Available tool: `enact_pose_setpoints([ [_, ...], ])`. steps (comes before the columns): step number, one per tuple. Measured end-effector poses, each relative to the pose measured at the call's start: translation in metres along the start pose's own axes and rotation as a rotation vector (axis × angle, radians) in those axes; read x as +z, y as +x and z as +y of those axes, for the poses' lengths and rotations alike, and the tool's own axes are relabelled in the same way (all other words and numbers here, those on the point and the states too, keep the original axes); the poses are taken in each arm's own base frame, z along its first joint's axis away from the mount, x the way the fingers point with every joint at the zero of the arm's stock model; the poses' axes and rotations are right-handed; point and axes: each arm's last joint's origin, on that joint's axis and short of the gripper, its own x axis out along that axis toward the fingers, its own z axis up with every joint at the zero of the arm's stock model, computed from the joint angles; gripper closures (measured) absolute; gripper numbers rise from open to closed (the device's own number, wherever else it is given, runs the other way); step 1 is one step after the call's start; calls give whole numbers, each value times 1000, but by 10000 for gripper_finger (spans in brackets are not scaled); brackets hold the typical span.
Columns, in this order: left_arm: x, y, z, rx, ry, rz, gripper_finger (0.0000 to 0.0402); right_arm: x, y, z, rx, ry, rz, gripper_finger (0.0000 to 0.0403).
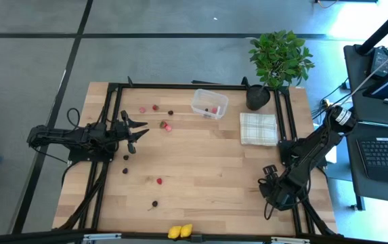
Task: Pick and placing Produce into tupperware
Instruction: Put the bottom strawberry into the transparent container
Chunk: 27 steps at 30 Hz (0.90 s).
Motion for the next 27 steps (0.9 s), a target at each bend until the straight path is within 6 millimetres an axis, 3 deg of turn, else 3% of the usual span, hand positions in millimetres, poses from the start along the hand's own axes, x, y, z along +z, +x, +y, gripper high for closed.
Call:
enact_pose_setpoints([
  [8, 0, 0, 0, 0, -1, 0, 278, 0, 0, 0, -3, -1, 1, 194],
  [21, 0, 0, 0, 0, -1, 0, 278, -1, 0, -1, -8, -1, 4, 282],
  [27, 0, 0, 0, 0, -2, 0, 278, -1, 0, -1, -6, 46, 3, 285],
])
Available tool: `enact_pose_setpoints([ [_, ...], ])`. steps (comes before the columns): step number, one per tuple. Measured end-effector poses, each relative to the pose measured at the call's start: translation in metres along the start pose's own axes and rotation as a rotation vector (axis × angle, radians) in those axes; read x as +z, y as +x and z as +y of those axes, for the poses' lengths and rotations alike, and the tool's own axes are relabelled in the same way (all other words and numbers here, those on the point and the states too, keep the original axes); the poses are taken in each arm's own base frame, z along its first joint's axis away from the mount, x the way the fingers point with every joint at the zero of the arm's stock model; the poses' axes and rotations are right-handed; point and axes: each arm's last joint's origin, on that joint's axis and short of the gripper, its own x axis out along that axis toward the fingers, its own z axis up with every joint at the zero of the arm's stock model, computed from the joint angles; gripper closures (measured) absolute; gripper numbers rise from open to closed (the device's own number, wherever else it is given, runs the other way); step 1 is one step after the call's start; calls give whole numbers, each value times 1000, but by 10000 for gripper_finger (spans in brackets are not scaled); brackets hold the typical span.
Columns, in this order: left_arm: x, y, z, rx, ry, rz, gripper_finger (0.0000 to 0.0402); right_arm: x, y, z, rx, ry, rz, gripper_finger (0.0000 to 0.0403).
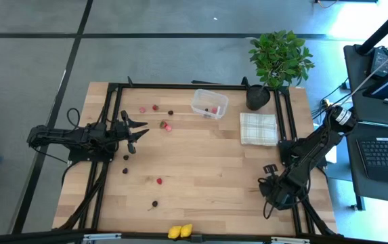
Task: Pick and placing Produce into tupperware
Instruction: Put the bottom strawberry into the transparent container
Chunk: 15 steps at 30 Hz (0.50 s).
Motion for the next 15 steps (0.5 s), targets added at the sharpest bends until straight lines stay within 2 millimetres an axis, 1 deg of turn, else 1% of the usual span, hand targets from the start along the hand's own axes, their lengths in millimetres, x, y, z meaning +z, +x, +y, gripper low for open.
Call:
enact_pose_setpoints([
  [4, 0, 0, 0, 0, 0, 0, 278, 1, 0, 0, 5, 123, -7, 287],
  [7, 0, 0, 0, 0, 0, 0, 278, 8, -3, -2, 14, 302, -23, 293],
  [10, 0, 0, 0, 0, -1, 0, 278, 24, -9, -3, 64, 417, -103, 293],
  [13, 0, 0, 0, -1, -1, 0, 278, 44, -13, -5, 157, 448, -216, 293],
  [15, 0, 0, 0, -1, 0, 0, 278, 62, -20, -7, 230, 444, -352, 293],
])
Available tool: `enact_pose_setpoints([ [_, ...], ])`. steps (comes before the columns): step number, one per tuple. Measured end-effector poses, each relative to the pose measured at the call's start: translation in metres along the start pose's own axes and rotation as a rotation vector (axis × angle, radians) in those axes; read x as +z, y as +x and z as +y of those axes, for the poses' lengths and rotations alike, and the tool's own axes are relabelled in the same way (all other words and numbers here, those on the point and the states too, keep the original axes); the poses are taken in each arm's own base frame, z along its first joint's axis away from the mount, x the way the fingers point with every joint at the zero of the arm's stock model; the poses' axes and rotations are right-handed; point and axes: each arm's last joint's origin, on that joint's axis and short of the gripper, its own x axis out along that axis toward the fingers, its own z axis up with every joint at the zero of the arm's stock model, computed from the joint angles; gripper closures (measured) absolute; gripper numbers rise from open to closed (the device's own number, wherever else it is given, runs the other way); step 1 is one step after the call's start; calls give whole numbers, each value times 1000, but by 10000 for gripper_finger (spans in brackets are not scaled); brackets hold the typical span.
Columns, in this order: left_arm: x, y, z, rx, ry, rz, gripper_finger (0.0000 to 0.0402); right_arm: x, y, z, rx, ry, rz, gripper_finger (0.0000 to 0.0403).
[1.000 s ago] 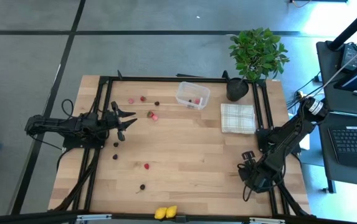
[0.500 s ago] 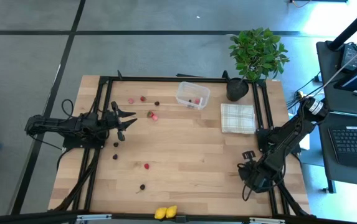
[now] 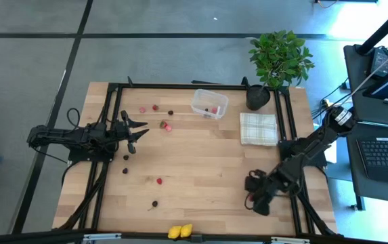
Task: Pick and placing Produce into tupperware
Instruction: Put the bottom strawberry into the transparent container
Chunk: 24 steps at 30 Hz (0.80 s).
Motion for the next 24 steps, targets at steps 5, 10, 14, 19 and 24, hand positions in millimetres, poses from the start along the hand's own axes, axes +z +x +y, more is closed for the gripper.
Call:
enact_pose_setpoints([
  [5, 0, 0, 0, 0, 0, 0, 278, 48, -6, 5, 146, -98, -352, 290],
  [10, 0, 0, 0, 0, 0, 0, 278, 95, -23, -4, 168, -234, -696, 292],
  [14, 0, 0, 0, 0, 0, 0, 278, 127, -40, -21, 108, -288, -881, 289],
  [19, 0, 0, 0, 0, 0, 0, 278, 171, -69, -40, -75, -348, -929, 293],
  [24, 0, 0, 0, 0, 0, 0, 278, 216, -122, -60, -226, -289, -915, 291],
])
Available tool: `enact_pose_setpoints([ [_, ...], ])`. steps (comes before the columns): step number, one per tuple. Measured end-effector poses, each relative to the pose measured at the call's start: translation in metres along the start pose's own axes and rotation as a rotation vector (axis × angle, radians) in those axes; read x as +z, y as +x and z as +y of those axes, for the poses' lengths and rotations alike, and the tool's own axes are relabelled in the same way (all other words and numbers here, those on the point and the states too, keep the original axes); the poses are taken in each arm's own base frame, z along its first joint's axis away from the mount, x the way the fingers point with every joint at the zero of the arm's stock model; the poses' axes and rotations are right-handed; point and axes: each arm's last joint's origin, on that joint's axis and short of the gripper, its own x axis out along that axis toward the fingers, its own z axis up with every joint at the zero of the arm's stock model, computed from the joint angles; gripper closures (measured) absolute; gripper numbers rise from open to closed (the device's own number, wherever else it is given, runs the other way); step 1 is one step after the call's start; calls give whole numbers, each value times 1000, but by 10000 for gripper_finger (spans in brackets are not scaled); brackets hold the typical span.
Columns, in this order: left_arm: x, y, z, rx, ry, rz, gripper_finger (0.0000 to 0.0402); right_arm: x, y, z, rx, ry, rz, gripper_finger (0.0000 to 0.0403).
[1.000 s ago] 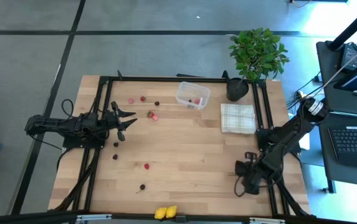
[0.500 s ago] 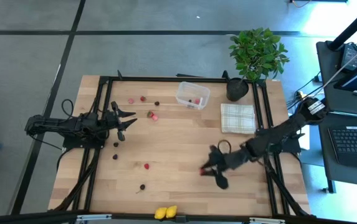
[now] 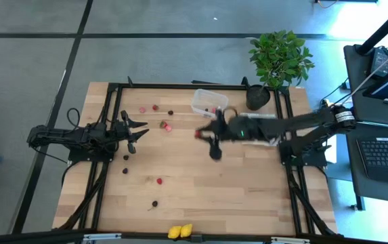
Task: Pick and placing Produce into tupperware
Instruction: Put the bottom strawberry into the transparent container
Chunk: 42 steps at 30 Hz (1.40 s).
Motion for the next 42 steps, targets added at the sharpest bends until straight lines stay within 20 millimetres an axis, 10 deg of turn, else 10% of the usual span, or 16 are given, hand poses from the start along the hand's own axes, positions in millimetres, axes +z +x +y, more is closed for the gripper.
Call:
enact_pose_setpoints([
  [7, 0, 0, 0, 0, 0, 0, 278, 62, -20, -73, -223, 40, 89, 294],
  [13, 0, 0, 0, 0, 3, 0, 278, 74, -38, -119, -365, 95, 178, 290],
  [31, 0, 0, 0, 4, 4, 0, 278, -15, 49, -194, -442, 212, 641, 293],
  [42, 0, 0, 0, 5, 4, 0, 278, -32, 91, -211, -400, 217, 838, 294],
])
